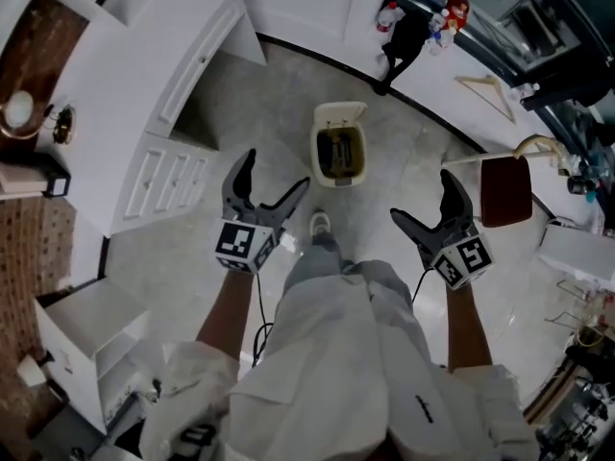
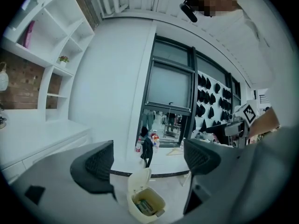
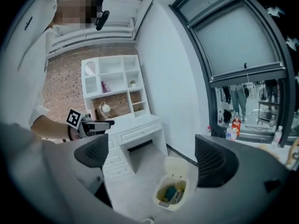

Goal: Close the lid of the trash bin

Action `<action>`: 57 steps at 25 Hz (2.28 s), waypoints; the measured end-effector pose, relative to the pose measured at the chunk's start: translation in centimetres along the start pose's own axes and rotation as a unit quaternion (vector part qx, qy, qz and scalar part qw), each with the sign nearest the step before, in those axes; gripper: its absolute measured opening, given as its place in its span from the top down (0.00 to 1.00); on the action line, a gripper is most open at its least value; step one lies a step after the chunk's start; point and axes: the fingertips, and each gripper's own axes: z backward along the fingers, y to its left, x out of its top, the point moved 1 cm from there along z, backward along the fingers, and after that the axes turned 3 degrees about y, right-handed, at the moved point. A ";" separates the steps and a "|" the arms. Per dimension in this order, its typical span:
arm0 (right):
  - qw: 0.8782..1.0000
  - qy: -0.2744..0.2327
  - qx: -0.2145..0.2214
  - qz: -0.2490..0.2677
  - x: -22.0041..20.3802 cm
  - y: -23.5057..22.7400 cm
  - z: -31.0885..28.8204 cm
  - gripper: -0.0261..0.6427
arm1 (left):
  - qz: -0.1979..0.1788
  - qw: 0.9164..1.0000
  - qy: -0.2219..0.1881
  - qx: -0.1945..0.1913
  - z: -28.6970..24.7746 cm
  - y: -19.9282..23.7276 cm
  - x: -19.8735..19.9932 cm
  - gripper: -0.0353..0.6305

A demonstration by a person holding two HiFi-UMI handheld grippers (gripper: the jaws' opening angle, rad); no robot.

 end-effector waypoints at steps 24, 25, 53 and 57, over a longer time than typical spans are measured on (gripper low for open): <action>0.999 0.042 0.035 -0.006 -4.8 -12.2 -13.5 0.09 | 0.014 0.999 0.044 0.005 -14.9 3.6 -7.6 0.24; 0.998 0.042 0.036 -0.008 -5.3 -12.9 -14.2 0.09 | 0.012 0.999 0.044 0.006 -15.6 3.8 -8.1 0.24; 0.997 0.066 0.035 -0.004 -25.7 -24.3 -32.5 0.18 | -0.019 0.994 0.098 0.032 -30.2 11.1 -31.3 0.25; 0.997 0.070 0.033 0.001 -26.8 -24.4 -33.6 0.24 | -0.024 0.994 0.097 0.042 -31.2 11.9 -32.1 0.35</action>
